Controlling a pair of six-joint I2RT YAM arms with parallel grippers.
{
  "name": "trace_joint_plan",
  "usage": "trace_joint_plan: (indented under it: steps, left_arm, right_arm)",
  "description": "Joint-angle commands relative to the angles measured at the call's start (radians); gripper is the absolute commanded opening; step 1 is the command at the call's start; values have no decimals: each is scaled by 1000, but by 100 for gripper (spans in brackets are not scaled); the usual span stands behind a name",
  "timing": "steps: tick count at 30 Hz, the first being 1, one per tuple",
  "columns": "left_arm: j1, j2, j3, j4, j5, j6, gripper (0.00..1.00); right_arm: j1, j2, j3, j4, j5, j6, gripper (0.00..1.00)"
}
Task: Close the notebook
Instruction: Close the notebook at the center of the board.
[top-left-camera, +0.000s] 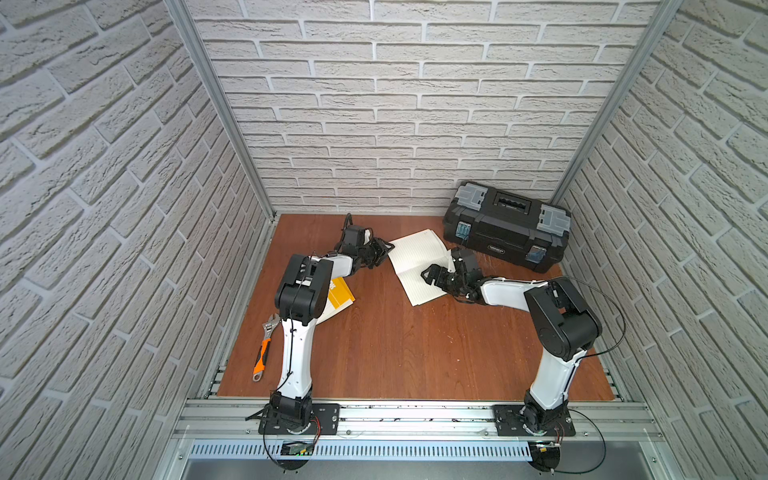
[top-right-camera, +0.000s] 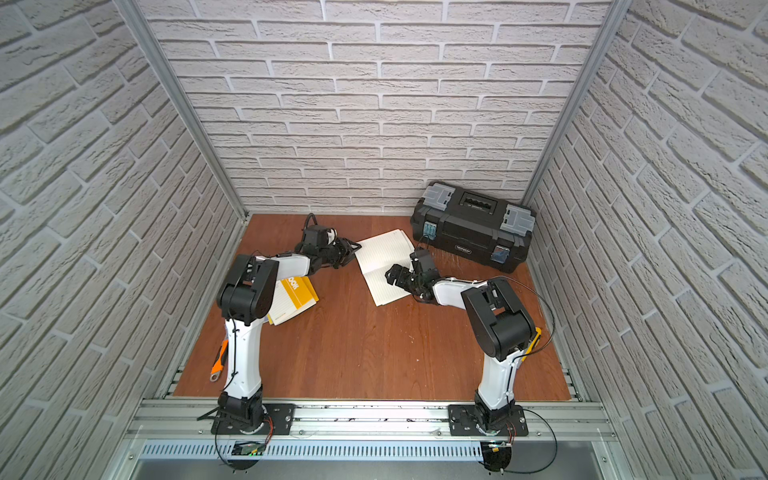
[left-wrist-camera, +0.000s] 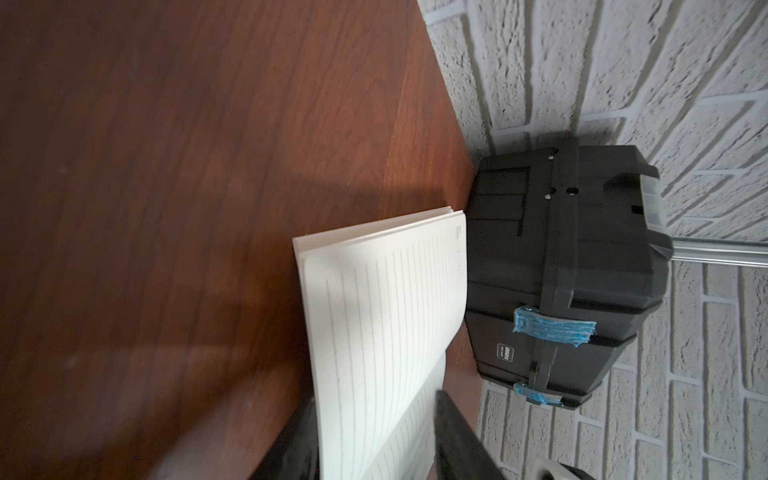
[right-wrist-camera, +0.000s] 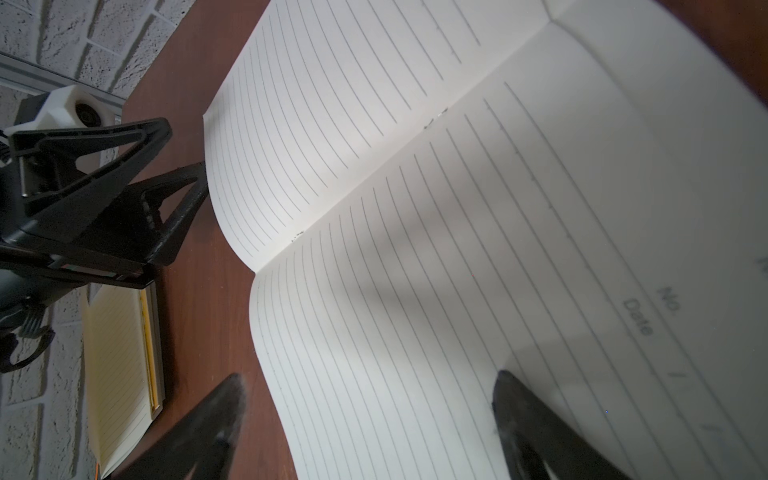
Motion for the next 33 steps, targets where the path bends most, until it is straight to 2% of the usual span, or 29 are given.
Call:
trace_joint_plan:
  steps: [1, 15, 22, 24, 29, 33]
  left_arm:
    - [-7, -6, -7, 48, 24, -1, 45]
    - [-29, -30, 2, 53, 55, -5, 43]
    - [-40, -66, 6, -4, 55, 35, 30]
    - [-44, -75, 9, -36, 48, 64, 27]
    - [-61, -90, 27, -122, 32, 152, 9]
    - [-84, -112, 31, -176, 19, 237, 5]
  right_arm:
    - [1, 18, -35, -42, -15, 12, 92]
    - [1, 17, -46, -38, -15, 11, 92]
    - [1, 23, -50, -32, -17, 12, 92]
    - [1, 24, -49, -31, -19, 13, 92]
    - [1, 25, -55, -27, -21, 12, 92]
    - [1, 18, -61, -27, -19, 10, 93]
